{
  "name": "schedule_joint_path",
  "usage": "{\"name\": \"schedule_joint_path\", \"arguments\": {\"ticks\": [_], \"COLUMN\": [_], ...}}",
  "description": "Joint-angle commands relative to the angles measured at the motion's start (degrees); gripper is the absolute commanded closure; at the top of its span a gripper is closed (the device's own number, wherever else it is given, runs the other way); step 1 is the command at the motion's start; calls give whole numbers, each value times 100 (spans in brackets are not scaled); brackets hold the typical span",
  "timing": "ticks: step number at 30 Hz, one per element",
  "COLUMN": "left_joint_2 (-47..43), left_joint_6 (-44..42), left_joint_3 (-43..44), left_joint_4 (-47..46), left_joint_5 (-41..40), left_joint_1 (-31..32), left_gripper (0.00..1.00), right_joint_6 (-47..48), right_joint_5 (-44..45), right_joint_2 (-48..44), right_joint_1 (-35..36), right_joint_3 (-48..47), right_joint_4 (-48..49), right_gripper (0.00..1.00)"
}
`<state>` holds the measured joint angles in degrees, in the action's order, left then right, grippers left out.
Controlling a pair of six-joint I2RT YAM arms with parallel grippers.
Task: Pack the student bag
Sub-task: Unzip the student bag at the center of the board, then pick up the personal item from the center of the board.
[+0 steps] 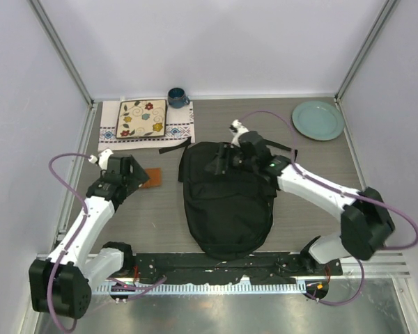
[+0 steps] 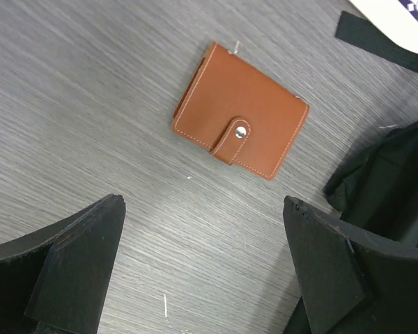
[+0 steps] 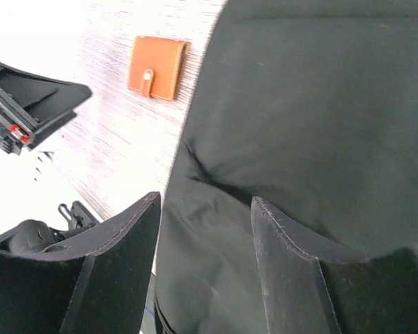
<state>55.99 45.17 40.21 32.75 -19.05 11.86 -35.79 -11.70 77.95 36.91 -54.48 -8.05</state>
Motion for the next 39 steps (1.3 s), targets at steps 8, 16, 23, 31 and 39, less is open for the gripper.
{"name": "schedule_joint_path", "arguments": {"ticks": [8,16,23,31,39], "left_joint_2": [931,1783,2390,3049,3383], "left_joint_6": [-175,-228,-219,-175,-61], "left_joint_3": [-163,-100,-206,-426,-663], "left_joint_4": [-2017,-2448,-2958,-3530,-4118], "left_joint_5": [1280,1886,2248,2651,3372], "left_joint_1": [-1159,-2257,-2416,-2416,-2416], "left_gripper": [0,0,0,0,2], "right_joint_6": [-877,-912,-1000,-1105,-1272], "right_joint_5": [-8,291,450,521,274], "right_joint_2": [3066,4315,4983,5361,5573], "right_joint_1": [1011,1249,1258,1258,1266], "right_joint_3": [-2347,-3428,-3947,-4281,-4291], "right_joint_4": [1289,1114,675,454,681], "right_gripper": [40,40,40,40,39]}}
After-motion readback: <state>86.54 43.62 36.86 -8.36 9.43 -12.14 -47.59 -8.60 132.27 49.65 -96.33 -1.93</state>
